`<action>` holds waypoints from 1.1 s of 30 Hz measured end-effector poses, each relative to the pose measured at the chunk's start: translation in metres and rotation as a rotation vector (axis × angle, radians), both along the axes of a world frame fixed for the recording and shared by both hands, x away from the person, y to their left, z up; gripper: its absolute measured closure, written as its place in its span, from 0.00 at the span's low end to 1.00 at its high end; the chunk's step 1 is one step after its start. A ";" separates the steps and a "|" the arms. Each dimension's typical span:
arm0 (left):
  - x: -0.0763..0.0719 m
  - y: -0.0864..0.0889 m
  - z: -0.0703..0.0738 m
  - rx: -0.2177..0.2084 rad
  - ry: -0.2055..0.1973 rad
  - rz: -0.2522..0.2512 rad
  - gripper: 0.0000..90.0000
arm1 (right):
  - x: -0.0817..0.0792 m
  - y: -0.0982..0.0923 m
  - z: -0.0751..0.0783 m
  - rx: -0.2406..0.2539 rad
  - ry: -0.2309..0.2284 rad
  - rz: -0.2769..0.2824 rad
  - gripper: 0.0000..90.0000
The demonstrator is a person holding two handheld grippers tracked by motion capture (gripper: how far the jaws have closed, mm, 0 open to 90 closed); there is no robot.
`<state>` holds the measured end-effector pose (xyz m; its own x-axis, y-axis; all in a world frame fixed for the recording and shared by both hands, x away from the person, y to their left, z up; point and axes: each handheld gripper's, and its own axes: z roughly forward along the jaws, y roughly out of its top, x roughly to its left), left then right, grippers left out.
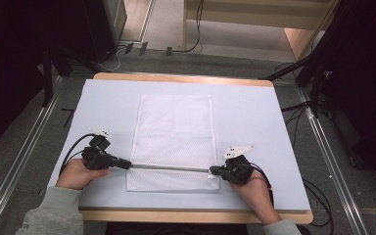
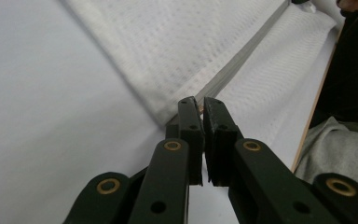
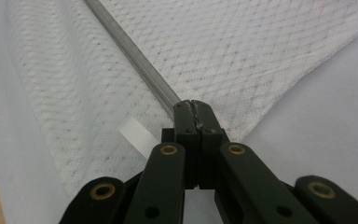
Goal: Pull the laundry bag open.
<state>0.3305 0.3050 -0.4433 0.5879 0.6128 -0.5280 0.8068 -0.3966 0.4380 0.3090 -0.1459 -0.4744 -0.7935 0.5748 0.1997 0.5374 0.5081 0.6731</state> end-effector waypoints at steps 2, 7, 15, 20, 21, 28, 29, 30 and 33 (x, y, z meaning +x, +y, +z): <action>-0.002 0.008 -0.002 0.002 0.005 0.021 0.98 | 0.000 0.000 0.000 -0.003 -0.001 0.001 1.00; -0.004 0.010 -0.002 0.002 0.004 0.024 0.98 | 0.001 0.002 0.000 0.002 -0.004 0.007 1.00; -0.006 0.007 -0.003 0.007 0.007 0.009 0.98 | 0.003 0.003 0.001 -0.006 0.009 0.014 1.00; -0.008 0.005 -0.003 0.008 0.005 0.011 0.97 | 0.004 0.003 0.002 -0.019 0.011 0.021 1.00; -0.009 0.004 -0.004 0.007 -0.002 0.008 0.97 | 0.005 0.003 0.003 -0.022 0.009 0.028 1.00; -0.010 0.004 -0.001 0.014 -0.062 0.006 0.84 | 0.008 0.004 0.005 0.004 0.062 0.023 0.98; -0.010 0.004 0.000 0.014 -0.085 0.012 0.79 | 0.008 0.003 0.007 0.011 0.061 0.023 0.97; -0.011 0.004 0.002 0.015 -0.104 0.012 0.79 | 0.008 0.002 0.008 0.023 0.057 0.023 0.96; -0.013 0.004 0.005 0.023 -0.168 0.007 0.74 | 0.008 -0.001 0.015 0.053 0.026 0.018 0.92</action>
